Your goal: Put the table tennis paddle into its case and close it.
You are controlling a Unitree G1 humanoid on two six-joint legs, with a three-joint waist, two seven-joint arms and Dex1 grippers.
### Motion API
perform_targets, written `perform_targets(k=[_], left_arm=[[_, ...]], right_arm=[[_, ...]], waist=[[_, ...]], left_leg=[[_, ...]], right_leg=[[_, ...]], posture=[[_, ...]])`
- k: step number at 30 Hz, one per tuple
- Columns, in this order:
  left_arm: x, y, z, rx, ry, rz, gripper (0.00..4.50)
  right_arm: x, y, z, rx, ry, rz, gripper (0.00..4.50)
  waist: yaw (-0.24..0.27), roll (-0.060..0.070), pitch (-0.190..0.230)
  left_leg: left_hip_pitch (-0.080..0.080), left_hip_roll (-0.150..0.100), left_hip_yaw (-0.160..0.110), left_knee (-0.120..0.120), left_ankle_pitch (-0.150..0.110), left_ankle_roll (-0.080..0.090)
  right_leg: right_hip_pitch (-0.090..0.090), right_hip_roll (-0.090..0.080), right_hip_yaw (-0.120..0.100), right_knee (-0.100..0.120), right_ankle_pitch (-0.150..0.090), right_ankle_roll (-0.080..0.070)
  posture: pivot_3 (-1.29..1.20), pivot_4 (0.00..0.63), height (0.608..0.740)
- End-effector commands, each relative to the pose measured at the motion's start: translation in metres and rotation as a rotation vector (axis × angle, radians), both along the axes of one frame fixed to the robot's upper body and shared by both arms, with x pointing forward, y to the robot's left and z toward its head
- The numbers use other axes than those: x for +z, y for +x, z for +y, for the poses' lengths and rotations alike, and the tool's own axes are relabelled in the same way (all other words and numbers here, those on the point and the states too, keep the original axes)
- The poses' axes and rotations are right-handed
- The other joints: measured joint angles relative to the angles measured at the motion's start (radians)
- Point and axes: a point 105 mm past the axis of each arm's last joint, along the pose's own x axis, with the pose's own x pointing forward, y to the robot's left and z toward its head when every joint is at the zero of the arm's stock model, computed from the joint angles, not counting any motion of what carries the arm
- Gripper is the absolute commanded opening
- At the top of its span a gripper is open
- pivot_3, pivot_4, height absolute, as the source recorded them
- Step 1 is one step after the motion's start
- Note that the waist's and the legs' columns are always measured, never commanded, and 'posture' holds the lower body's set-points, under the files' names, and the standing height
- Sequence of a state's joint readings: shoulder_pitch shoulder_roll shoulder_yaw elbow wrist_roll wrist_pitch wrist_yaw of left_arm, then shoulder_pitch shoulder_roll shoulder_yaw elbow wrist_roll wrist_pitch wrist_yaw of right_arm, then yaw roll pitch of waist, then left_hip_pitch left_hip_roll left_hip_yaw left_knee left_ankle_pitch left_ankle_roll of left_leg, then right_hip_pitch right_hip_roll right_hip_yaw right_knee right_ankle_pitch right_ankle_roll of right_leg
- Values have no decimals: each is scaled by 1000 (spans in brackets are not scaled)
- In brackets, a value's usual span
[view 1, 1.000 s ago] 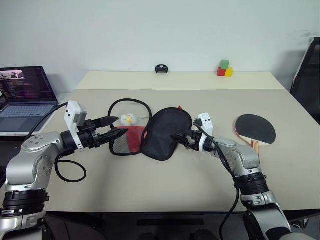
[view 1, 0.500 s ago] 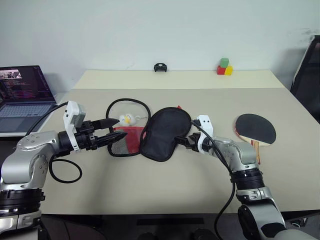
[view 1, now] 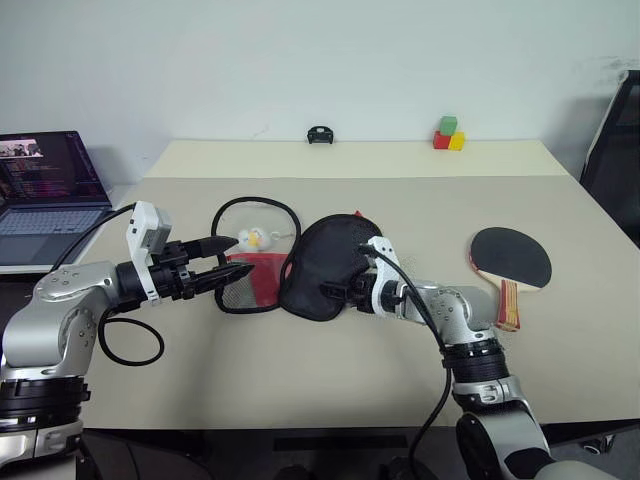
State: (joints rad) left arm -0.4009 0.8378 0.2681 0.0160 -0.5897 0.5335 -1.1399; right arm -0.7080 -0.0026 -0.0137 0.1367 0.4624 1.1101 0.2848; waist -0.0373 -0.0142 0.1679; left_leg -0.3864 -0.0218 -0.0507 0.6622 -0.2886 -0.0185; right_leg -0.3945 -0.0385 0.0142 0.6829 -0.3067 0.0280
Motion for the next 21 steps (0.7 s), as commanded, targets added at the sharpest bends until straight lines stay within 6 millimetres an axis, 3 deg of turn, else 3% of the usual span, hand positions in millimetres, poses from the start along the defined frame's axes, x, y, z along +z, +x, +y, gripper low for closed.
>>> perform_targets(k=[1,3,12,13,21], left_arm=[[6,-1,0,5,14,-39,3546],[5,-2,0,6,16,-37,3546],[-2,-4,-7,-17,44,-17,3546],[-5,-6,-10,-31,51,-9,3546],[-15,-9,-28,-105,92,19,3546]], right_arm=[[12,5,3,-9,0,-70,4051],[11,5,3,-10,-1,-71,3492],[7,2,-6,-20,3,-34,194],[5,0,-8,-21,3,-23,21],[-3,-12,-28,-12,-26,32,21]], waist=[[-1,0,0],[-3,0,0],[-4,0,0],[-4,0,0],[-3,0,0]], left_leg=[[0,0,0,0,0,0],[0,0,0,0,0,0],[0,0,0,0,0,0],[0,0,0,0,0,0],[0,0,0,0,0,0]], right_leg=[[0,0,0,0,0,0],[0,0,0,0,0,0],[0,0,0,0,0,0],[0,0,0,0,0,0],[0,0,0,0,0,0]], posture=[[0,150,740],[0,150,740],[0,150,740],[0,150,740],[0,150,740]])
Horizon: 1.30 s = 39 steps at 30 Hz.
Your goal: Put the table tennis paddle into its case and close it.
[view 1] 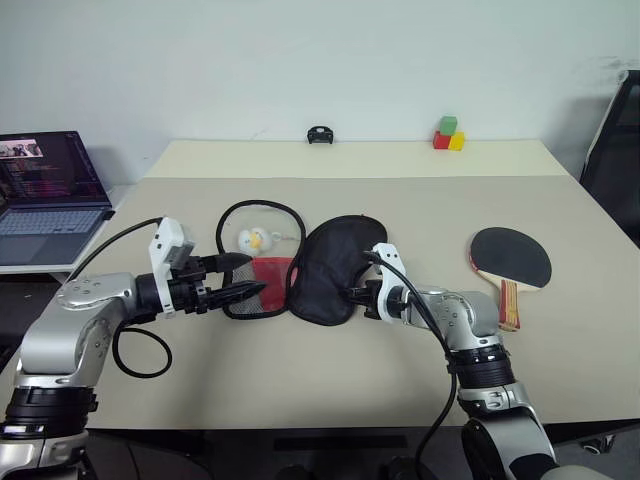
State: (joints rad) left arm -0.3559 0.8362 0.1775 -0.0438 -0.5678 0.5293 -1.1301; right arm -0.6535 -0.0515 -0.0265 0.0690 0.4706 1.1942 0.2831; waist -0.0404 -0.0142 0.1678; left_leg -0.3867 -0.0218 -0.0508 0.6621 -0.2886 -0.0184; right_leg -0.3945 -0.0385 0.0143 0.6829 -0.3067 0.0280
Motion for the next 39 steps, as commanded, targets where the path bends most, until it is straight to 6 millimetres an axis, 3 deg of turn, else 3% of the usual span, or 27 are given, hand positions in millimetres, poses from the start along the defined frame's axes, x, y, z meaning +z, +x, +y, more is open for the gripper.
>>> perform_targets(k=[1,9,14,25,32,39], left_arm=[[9,-3,-12,-55,20,-44,3546],[9,-4,-26,-106,13,-38,3546],[5,-1,-53,-192,5,-35,3546],[3,1,-88,-313,-24,-31,3546],[1,0,-97,-364,-17,-23,3546],[-2,0,-100,-380,-16,-19,3546]], right_arm=[[10,-5,-11,8,14,-18,21],[9,-11,-38,-1,-27,2,21],[10,-17,-71,-15,-90,20,21],[14,-32,-91,-31,-113,37,21],[12,-40,-108,-50,-137,59,21],[13,-35,-127,-78,-184,57,21]], waist=[[0,0,0],[3,0,0],[13,0,0],[8,0,0],[9,0,0],[9,0,0]], left_leg=[[0,0,0,0,0,0],[0,0,0,0,0,0],[-1,0,0,1,0,0],[-1,0,0,1,0,0],[-2,0,0,2,0,0],[-2,0,0,2,0,0]], right_leg=[[0,0,0,0,0,0],[0,0,0,0,0,0],[2,0,-1,-1,0,0],[2,0,-1,-1,0,0],[2,0,-1,-1,0,0],[2,0,-1,-1,0,0]], posture=[[0,150,740],[0,150,740],[0,150,740],[0,150,740],[0,150,740],[0,150,740]])
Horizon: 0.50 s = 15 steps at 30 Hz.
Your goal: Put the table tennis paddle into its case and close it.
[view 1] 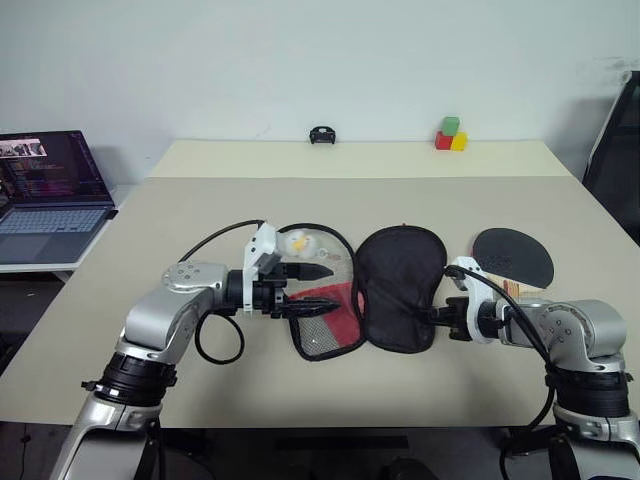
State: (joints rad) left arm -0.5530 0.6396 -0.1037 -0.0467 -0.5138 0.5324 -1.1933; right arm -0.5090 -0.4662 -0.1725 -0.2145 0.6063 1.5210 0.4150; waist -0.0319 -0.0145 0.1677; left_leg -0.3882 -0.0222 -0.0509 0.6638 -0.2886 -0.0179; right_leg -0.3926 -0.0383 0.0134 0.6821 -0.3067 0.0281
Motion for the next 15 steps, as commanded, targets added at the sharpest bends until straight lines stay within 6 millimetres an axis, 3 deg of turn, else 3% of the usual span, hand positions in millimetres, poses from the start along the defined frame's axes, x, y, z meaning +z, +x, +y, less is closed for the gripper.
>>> perform_targets(k=[1,10,13,15], left_arm=[[9,-1,-2,-23,-7,-44,3546],[7,-1,0,-15,-3,-46,3546],[7,-1,0,-12,-3,-46,3546],[7,-1,0,-11,-4,-46,3546]], right_arm=[[7,5,-9,-11,-13,-33,21],[8,14,-10,-23,11,-27,21],[8,19,-14,-44,-4,-40,633],[9,21,-17,-54,-17,-50,1324]], waist=[[0,0,0],[0,0,0],[0,0,0],[0,0,0]], left_leg=[[0,0,0,0,0,0],[0,0,0,0,0,0],[0,0,0,0,0,0],[0,0,0,0,0,0]], right_leg=[[0,0,0,0,0,0],[0,0,0,0,0,0],[0,0,0,0,0,0],[0,0,0,0,0,0]], posture=[[0,150,740],[0,150,740],[0,150,740],[0,150,740]])
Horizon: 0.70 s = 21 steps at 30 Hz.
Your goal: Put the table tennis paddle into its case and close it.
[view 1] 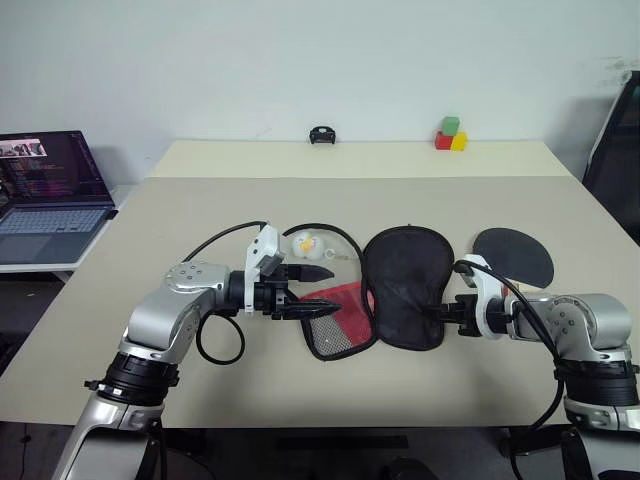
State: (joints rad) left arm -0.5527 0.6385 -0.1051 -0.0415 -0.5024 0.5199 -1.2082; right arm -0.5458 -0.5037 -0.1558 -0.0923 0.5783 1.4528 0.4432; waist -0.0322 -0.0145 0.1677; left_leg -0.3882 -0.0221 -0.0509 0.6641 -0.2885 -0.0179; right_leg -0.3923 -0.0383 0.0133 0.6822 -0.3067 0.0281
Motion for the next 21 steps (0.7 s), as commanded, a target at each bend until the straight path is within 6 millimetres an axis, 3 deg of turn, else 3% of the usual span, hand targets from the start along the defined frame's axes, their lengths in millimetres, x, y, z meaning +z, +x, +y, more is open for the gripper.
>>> perform_targets(k=[1,7,16,21], left_arm=[[8,0,0,-1,-11,-40,3546],[6,0,-2,2,-17,-38,3546],[5,1,-7,-2,-25,-42,3546],[3,1,-9,3,-32,-49,3546]], right_arm=[[12,9,-4,-17,-21,-61,1667],[16,13,-17,-42,-70,-103,3722],[38,17,-44,-70,-129,-218,3722],[66,12,-58,-152,-46,-306,3722]], waist=[[0,0,0],[1,0,0],[2,0,0],[2,0,0]], left_leg=[[0,0,0,0,0,0],[0,0,0,1,0,0],[0,0,0,1,0,0],[0,0,0,1,0,0]], right_leg=[[0,0,0,0,0,0],[1,0,0,0,0,0],[1,0,0,0,0,0],[1,0,-1,0,0,0]], posture=[[0,150,740],[0,150,740],[0,150,740],[0,150,740]])
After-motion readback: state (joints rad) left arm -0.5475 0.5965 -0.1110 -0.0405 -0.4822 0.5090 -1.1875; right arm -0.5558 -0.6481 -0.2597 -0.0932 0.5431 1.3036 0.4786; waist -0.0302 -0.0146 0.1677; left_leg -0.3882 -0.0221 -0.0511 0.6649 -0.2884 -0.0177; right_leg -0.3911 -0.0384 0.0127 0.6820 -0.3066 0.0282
